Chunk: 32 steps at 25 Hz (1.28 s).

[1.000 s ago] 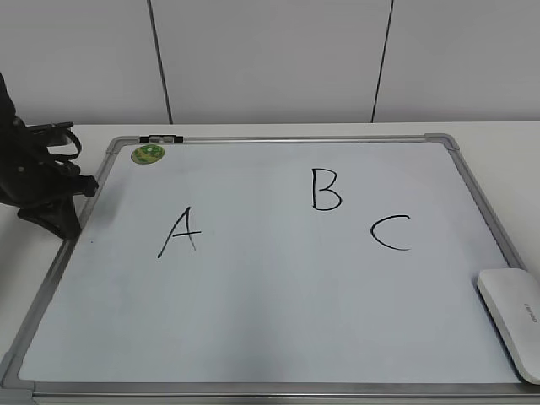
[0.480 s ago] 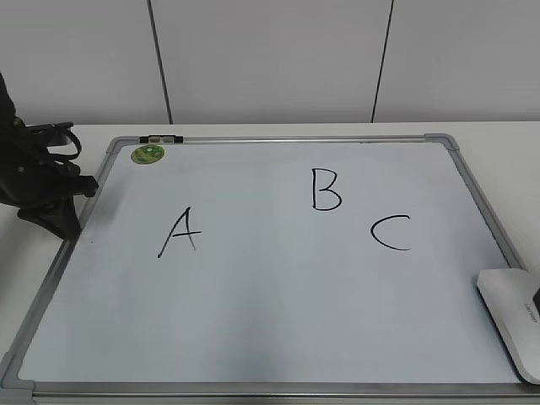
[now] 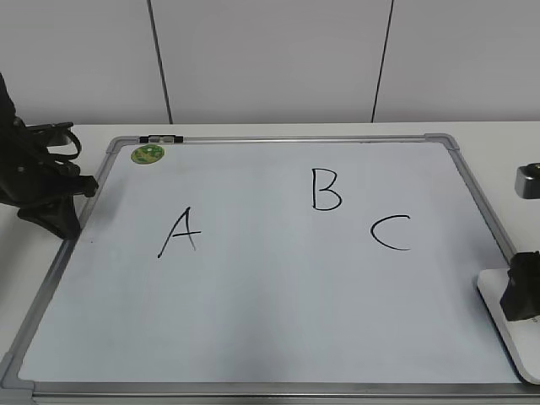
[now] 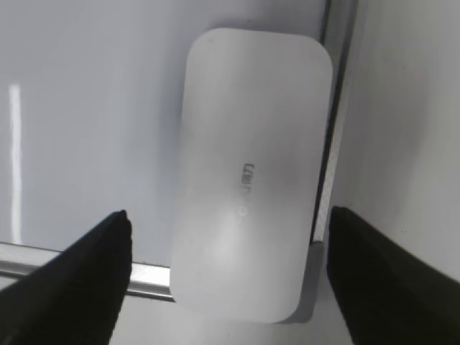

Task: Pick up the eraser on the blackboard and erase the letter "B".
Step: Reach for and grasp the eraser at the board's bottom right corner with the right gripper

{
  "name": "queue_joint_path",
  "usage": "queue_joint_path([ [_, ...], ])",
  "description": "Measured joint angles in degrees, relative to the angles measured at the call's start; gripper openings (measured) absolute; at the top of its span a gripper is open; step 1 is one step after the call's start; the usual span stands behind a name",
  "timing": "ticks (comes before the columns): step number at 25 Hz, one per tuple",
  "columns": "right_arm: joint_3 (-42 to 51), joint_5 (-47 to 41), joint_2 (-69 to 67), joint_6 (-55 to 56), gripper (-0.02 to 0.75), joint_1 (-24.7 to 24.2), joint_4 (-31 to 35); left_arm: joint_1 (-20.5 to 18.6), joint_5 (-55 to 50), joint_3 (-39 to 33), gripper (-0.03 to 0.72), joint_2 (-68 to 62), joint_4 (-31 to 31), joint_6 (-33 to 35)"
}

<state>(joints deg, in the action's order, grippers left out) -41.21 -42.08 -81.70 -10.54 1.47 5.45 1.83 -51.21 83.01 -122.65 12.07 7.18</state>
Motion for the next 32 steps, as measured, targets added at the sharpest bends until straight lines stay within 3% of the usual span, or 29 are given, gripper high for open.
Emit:
queue_joint_path([
  [13, -0.3, 3.6, -7.8, 4.4, 0.651, 0.0, -3.4, 0.0, -0.1, 0.0, 0.014, 0.0, 0.0, 0.0],
  [32, -0.3, 7.0, -8.3, 5.0, 0.648, 0.0, -2.1, 0.0, -0.1, 0.1, 0.014, 0.0, 0.1, 0.0],
])
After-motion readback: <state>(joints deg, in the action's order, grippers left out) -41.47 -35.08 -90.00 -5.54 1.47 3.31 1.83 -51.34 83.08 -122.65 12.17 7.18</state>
